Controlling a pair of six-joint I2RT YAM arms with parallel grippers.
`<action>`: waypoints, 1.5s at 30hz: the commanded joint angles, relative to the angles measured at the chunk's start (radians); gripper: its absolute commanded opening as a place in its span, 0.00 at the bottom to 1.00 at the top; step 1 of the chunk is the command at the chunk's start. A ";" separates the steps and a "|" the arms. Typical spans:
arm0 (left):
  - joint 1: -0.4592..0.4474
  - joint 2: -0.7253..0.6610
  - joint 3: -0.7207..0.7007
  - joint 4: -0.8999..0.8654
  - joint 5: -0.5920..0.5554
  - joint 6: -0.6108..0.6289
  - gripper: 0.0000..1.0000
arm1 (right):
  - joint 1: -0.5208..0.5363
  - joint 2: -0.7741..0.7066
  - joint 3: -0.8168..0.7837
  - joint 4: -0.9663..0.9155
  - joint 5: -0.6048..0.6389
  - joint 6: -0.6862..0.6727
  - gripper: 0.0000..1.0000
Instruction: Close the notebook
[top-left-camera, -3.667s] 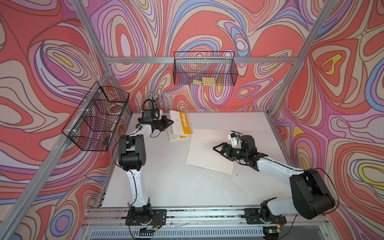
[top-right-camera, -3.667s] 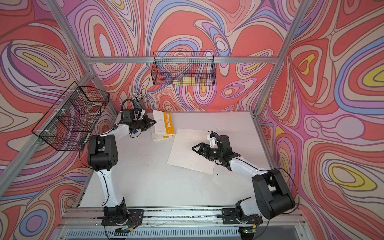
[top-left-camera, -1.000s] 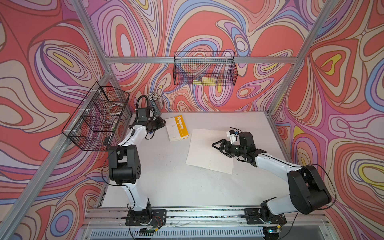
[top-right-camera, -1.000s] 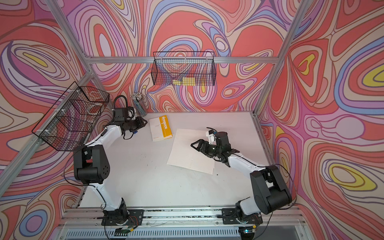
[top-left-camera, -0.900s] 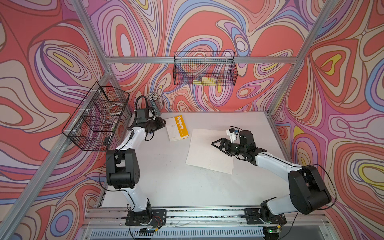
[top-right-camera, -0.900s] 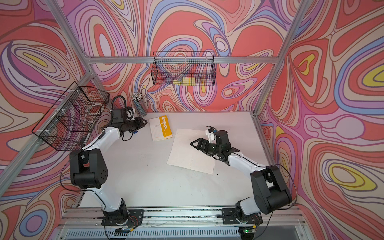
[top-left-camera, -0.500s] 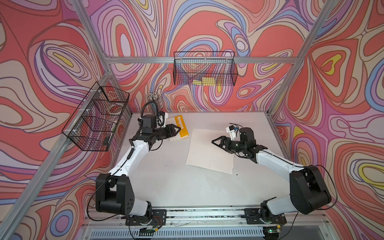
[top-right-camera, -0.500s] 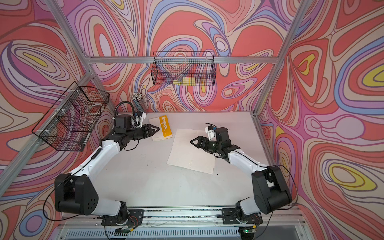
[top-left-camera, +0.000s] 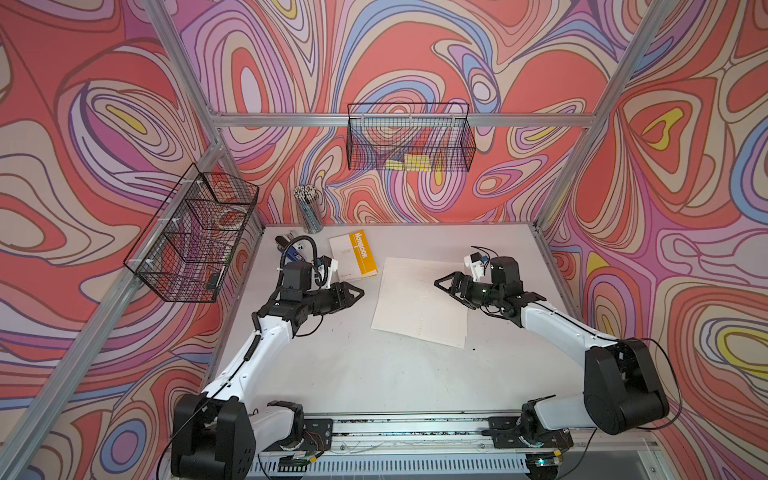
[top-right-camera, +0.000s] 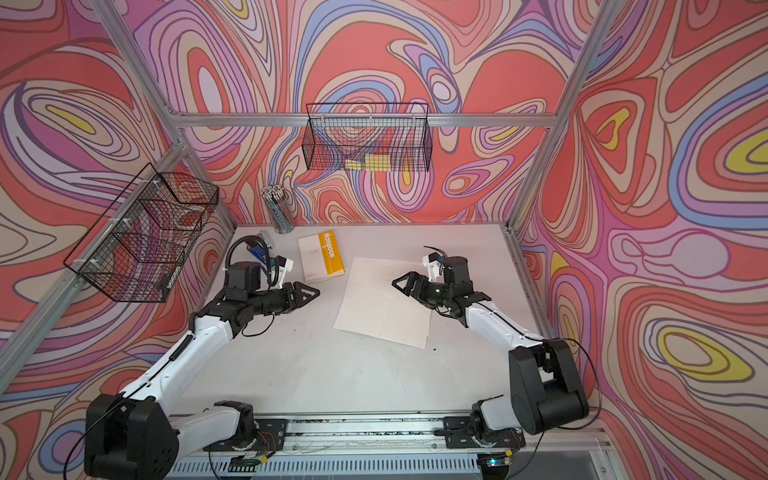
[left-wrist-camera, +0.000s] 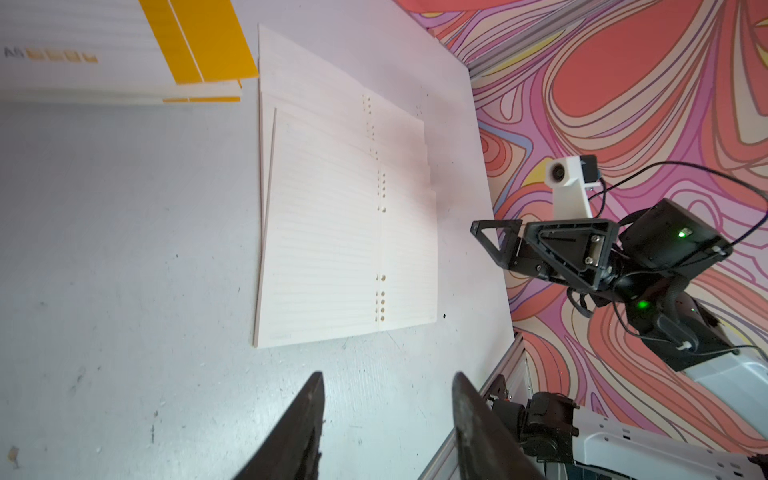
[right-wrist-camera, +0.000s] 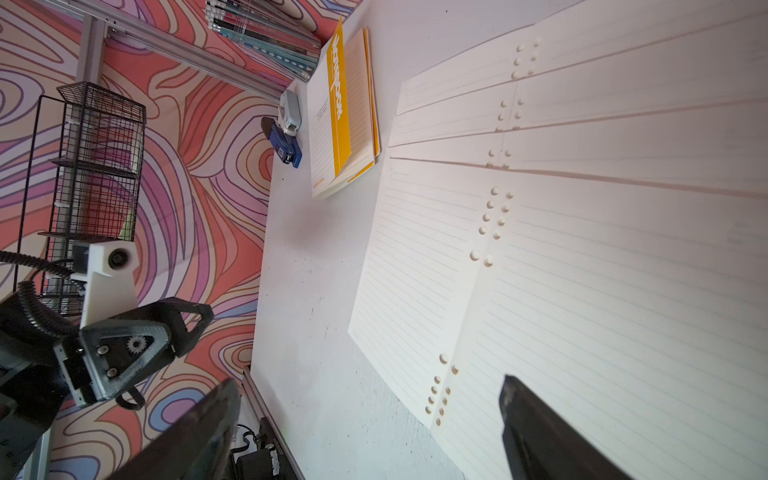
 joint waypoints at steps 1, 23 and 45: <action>-0.008 -0.037 -0.084 0.103 0.024 -0.088 0.51 | -0.005 -0.036 -0.040 -0.020 0.014 0.002 0.98; -0.104 -0.041 -0.238 0.209 -0.083 -0.164 0.52 | -0.105 -0.086 -0.193 0.061 -0.033 0.024 0.98; -0.128 0.233 -0.297 0.458 -0.121 -0.275 0.51 | -0.106 0.110 -0.169 0.189 -0.037 0.048 0.98</action>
